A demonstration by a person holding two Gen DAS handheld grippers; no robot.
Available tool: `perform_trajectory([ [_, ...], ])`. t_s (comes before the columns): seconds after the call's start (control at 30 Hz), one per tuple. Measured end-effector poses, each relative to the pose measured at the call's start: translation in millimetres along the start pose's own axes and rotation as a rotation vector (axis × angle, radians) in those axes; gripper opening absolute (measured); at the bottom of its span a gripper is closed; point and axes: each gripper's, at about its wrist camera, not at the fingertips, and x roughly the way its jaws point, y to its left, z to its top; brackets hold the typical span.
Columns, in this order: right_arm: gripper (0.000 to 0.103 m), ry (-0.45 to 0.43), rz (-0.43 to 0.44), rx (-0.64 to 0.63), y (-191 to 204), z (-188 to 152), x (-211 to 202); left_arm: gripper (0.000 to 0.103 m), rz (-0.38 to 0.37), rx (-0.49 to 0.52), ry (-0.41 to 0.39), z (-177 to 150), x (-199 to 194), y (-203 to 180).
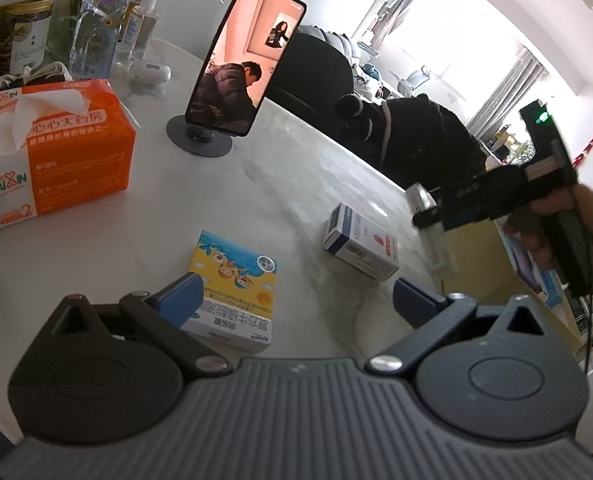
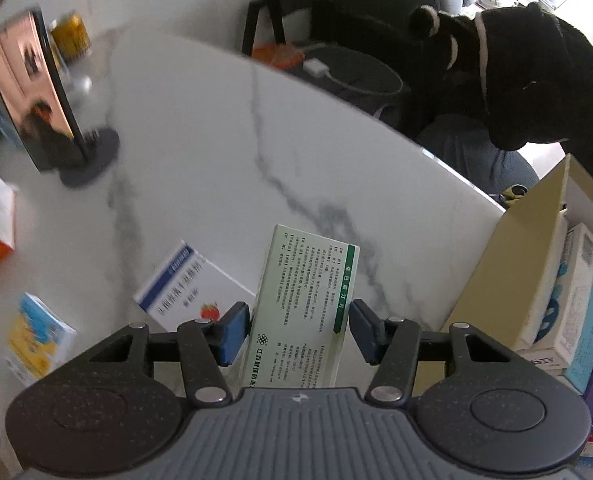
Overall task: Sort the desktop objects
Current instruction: 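Close the right gripper on the green-and-white box, then lift and carry the green-and-white box over the tan box with the right gripper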
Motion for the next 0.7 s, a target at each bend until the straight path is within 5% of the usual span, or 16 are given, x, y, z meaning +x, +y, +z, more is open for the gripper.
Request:
perform_trajectory([
  [0.33, 0.058, -0.097, 0.031, 0.126, -53, 15, -57, 0.103, -0.011, 0.002, -0.004, 2, 0, -2],
  [0.7, 0.058, -0.130, -0.112, 0.288, -140, 6, -94, 0.103, -0.013, 0.015, 0.001, 3, 2, -5],
])
